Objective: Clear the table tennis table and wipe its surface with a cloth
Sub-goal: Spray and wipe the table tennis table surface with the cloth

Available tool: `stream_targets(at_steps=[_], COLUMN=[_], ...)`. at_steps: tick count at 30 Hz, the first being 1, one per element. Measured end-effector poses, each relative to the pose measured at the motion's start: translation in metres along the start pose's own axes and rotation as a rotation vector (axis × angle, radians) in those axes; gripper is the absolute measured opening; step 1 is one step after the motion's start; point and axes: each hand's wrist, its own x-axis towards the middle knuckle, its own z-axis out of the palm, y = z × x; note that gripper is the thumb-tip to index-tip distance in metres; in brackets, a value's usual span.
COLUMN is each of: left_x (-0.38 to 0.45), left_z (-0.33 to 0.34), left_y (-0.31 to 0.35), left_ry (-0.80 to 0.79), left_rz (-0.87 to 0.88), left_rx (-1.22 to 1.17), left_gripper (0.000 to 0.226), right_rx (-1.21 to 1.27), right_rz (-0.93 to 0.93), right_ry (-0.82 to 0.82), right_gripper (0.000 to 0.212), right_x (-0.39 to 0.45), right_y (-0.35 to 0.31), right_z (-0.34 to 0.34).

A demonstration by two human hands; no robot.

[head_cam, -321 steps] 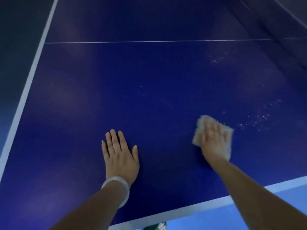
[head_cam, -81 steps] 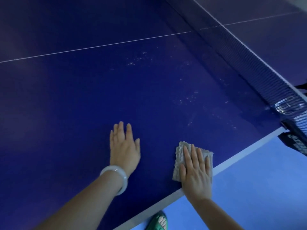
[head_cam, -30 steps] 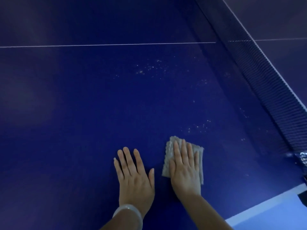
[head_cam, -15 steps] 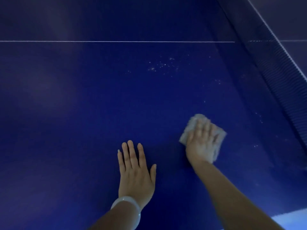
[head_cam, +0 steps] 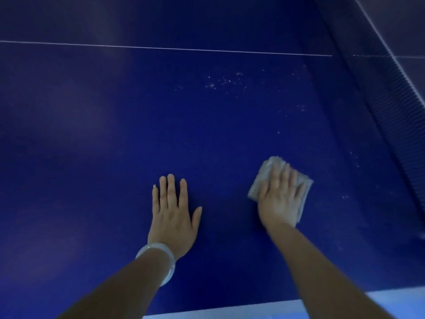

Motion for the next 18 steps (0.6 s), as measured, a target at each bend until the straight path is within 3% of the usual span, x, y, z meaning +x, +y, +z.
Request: stream_targets(at_steps=[3, 5, 7, 9, 11, 13, 18], left_x=[0.0, -0.001, -0.001, -0.001, -0.001, 0.0, 0.003], left_z=[-0.002, -0.003, -0.004, -0.005, -0.007, -0.011, -0.016], left_y=[0.001, 0.001, 0.001, 0.003, 0.004, 0.005, 0.045], left_ry=[0.022, 0.029, 0.021, 0.005, -0.006, -0.013, 0.062], left_rz=[0.016, 0.018, 0.015, 0.012, 0.004, 0.008, 0.297], left_rx=[-0.014, -0.007, 0.004, 0.024, 0.039, 0.013, -0.038], left_gripper=[0.077, 0.077, 0.077, 0.078, 0.08, 0.082, 0.068], right_rx=[-0.068, -0.119, -0.183, -0.193, -0.094, 0.002, -0.034], right_rz=[-0.385, -0.524, -0.431, -0.186, 0.068, 0.19, -0.109], right_ry=[-0.036, -0.064, -0.047, -0.034, -0.066, -0.064, -0.066], right_gripper=[0.059, 0.061, 0.059, 0.06, 0.056, 0.055, 0.058], right_x=[-0.077, -0.107, -0.111, -0.105, -0.095, -0.093, -0.123], right_y=[0.003, 0.034, 0.075, 0.112, 0.13, 0.125, 0.109], right_z=[0.01, 0.012, 0.004, -0.007, -0.01, -0.009, -0.011])
